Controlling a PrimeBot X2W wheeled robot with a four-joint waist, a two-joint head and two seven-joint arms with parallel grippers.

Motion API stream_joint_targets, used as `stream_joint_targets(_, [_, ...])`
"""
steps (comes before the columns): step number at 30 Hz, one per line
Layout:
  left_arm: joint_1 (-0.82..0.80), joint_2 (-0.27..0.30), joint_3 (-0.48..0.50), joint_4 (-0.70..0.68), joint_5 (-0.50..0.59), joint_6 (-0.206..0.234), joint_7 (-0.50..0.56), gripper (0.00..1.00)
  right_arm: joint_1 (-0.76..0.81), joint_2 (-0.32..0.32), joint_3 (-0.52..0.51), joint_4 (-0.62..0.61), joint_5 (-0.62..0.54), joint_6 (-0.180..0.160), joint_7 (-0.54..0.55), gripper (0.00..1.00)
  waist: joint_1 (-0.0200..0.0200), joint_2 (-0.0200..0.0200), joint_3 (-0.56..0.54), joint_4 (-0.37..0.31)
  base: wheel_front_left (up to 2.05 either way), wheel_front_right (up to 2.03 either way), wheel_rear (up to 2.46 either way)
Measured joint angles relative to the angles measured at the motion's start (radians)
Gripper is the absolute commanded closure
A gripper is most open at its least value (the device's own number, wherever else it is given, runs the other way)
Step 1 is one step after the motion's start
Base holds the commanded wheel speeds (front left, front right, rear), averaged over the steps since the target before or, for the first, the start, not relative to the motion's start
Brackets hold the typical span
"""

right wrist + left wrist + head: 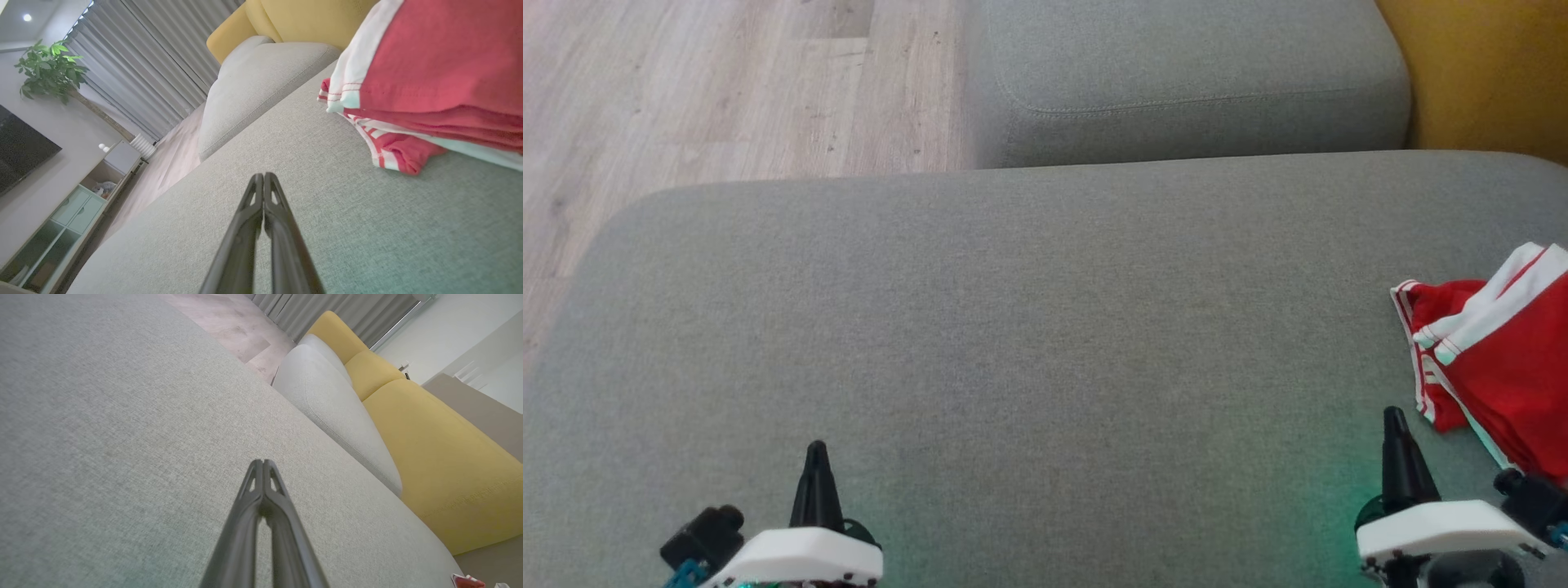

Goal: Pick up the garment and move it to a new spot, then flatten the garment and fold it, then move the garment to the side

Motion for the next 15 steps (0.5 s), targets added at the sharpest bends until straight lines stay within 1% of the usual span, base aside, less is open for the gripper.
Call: stream_joint_targets(15, [-0.011,0.000,0.044,-0.012,-0.146,-0.030,0.047,1.00,-0.023,0.000,-0.021,-0.015,0.178,0.000,0.046,1.00,0.0000,0.0000,0.006,-0.010,0.00,0.00,0.00])
